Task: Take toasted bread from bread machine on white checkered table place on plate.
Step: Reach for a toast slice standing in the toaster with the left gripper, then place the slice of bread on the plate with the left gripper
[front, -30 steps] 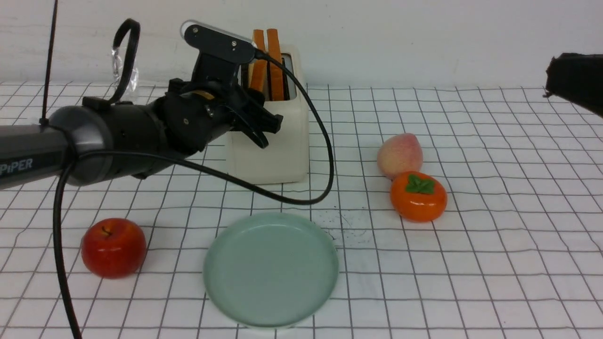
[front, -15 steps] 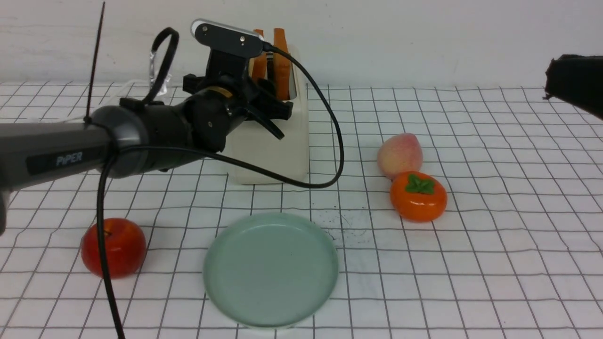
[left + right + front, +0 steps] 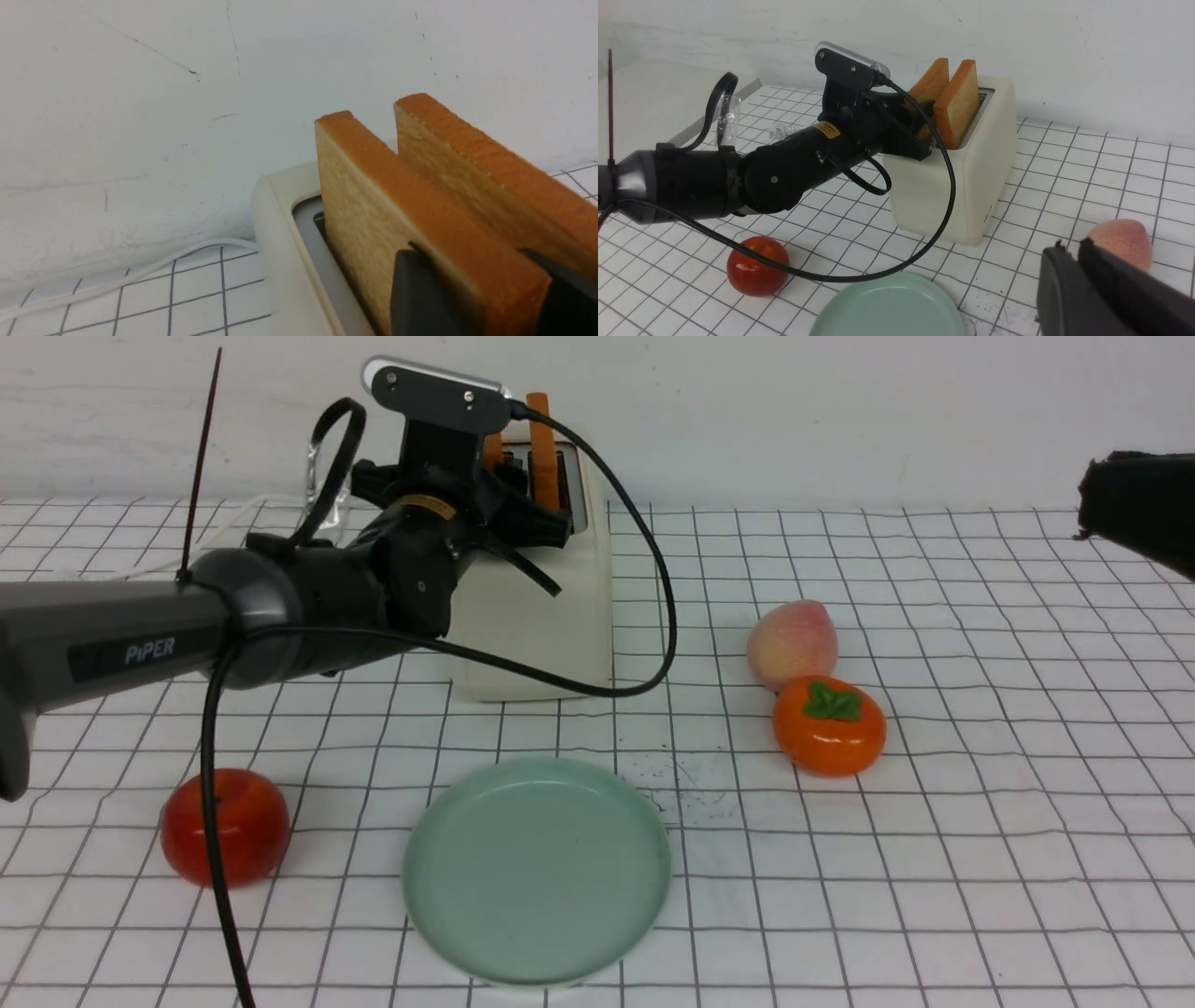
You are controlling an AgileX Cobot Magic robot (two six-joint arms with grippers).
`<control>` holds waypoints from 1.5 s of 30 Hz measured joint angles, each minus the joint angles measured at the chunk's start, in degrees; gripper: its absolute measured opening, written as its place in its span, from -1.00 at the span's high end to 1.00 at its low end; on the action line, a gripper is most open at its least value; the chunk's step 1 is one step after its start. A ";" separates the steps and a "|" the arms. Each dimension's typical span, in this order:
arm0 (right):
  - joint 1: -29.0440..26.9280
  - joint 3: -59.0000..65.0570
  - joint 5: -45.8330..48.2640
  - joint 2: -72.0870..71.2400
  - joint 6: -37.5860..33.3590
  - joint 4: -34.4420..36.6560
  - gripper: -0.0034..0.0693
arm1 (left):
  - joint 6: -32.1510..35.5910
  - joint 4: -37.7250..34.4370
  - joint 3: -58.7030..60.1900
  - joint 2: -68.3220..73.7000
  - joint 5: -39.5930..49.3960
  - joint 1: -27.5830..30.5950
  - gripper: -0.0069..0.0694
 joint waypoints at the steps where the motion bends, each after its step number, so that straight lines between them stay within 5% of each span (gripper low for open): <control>1: 0.00 0.00 0.00 0.00 0.00 0.00 0.76 | -0.69 0.62 0.00 0.00 -0.20 0.00 0.16; 8: 0.00 0.00 0.00 0.00 0.00 0.00 0.74 | -4.40 2.71 0.00 0.04 -1.10 0.00 0.23; 15: 0.00 0.00 1.20 0.00 0.00 0.00 0.72 | -4.84 2.71 -0.18 0.85 -2.25 0.00 0.53; 35: 0.00 0.00 0.40 -0.26 -0.12 0.00 0.72 | -4.02 0.10 -0.18 -9.77 -3.27 0.00 0.54; 41: 0.00 0.00 -0.36 -1.77 -0.12 0.00 0.72 | 0.72 -7.55 -0.18 -23.15 13.74 0.05 0.54; 45: 0.00 0.00 1.09 -2.65 -0.18 0.00 0.72 | 2.34 -14.53 -0.18 -33.16 35.55 0.05 0.54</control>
